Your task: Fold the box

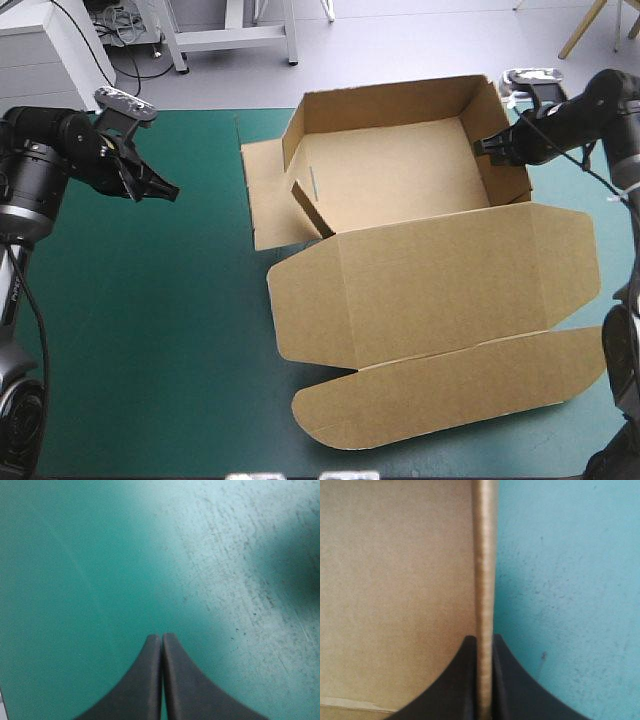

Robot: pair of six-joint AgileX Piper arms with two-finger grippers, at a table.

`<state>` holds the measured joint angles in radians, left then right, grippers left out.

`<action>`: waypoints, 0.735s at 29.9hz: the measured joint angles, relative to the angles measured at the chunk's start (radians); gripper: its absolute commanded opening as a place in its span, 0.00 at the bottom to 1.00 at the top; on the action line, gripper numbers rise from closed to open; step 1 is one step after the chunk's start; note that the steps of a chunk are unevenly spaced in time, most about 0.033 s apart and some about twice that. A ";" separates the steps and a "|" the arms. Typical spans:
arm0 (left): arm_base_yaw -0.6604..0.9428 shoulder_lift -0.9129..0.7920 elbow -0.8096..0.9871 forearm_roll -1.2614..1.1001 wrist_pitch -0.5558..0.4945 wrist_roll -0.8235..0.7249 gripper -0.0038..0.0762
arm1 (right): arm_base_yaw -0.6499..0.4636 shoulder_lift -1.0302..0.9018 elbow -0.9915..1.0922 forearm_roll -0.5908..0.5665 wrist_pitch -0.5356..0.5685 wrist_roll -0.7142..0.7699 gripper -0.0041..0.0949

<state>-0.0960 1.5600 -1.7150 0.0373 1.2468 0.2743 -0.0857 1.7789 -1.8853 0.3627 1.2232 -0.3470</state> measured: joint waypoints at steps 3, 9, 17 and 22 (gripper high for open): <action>0.075 0.000 0.007 -0.065 0.000 0.021 0.04 | -0.048 -0.056 0.000 0.016 0.002 -0.021 0.02; 0.243 0.000 0.072 -0.262 0.001 0.124 0.04 | -0.108 -0.165 0.000 0.031 0.016 -0.078 0.02; 0.373 0.000 0.305 -0.514 -0.020 0.286 0.04 | -0.118 -0.225 0.000 0.074 0.023 -0.096 0.02; 0.377 0.000 0.480 -0.719 -0.133 0.391 0.04 | -0.118 -0.226 0.000 0.125 0.023 -0.101 0.02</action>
<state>0.2814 1.5600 -1.2353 -0.6814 1.1134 0.6648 -0.2035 1.5532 -1.8853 0.4878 1.2464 -0.4477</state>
